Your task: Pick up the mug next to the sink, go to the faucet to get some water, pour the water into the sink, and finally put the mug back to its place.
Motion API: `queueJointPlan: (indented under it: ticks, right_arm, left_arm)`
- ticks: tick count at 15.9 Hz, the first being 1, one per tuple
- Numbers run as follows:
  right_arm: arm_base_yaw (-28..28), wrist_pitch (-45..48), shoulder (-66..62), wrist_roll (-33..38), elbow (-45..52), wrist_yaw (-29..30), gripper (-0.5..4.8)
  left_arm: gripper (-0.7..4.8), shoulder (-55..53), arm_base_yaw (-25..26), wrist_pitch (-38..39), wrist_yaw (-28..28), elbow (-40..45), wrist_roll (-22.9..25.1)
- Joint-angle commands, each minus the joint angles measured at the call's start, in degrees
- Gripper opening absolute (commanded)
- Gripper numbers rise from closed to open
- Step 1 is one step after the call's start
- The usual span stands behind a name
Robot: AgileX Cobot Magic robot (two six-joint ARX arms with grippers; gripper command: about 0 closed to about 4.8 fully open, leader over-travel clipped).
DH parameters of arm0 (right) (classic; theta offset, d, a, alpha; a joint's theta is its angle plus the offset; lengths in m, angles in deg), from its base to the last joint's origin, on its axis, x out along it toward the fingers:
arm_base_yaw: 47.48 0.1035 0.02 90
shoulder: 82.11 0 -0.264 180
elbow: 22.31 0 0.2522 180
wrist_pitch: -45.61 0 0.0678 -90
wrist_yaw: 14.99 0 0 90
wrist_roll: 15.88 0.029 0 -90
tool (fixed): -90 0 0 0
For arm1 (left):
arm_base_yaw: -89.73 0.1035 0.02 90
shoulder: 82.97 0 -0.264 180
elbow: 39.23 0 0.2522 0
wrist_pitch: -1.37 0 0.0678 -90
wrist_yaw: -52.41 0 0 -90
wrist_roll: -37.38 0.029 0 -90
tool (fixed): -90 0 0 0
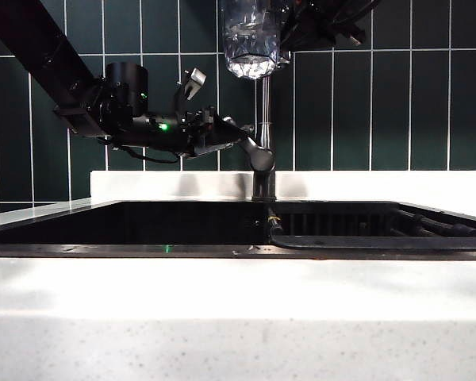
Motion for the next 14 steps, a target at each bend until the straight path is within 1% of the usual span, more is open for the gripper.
queueJointPlan:
  ticks: [1,3,4,7,8,11,12,13,14]
  right_arm:
    - [0.09,3.08,0.39,0.11,-0.46,0.55,-0.07]
    - [0.07,3.04,-0.09,0.13,-0.46,0.74,-0.07]
    - [0.07,2.86,-0.13,0.13,-0.46,0.92,-0.07]
    - [0.07,2.91,-0.17,0.11,-0.46,0.98,-0.07]
    - [0.04,2.95,-0.17,0.11,-0.46,0.98,-0.07]
    - [0.02,3.02,-0.17,-0.11,-0.46,0.96,-0.07]
    - [0.02,2.97,-0.17,-0.11,-0.46,0.96,-0.07]
    - [0.0,2.99,-0.17,-0.11,-0.46,0.92,-0.07]
    - [0.0,2.99,-0.17,-0.11,-0.46,0.92,-0.07]
  left_arm:
    - [3.31,-0.2,0.63,0.5,-13.44,-1.22,0.22]
    - [3.31,-0.2,0.63,0.81,-13.88,-1.99,0.22]
    - [3.32,-0.2,0.66,1.6,-12.44,-2.51,0.28]
    - [3.32,-0.2,1.14,2.12,-3.8,-2.58,0.44]
    - [3.32,-0.2,1.18,2.25,-3.74,-2.56,0.48]
    - [3.37,-0.2,2.16,2.69,1.75,-2.51,0.66]
    - [3.43,-0.2,2.34,3.02,2.78,-2.51,0.63]
    - [3.45,-0.2,2.99,3.02,6.78,-2.51,0.63]
    - [3.45,-0.17,3.61,3.17,8.79,-2.51,0.28]
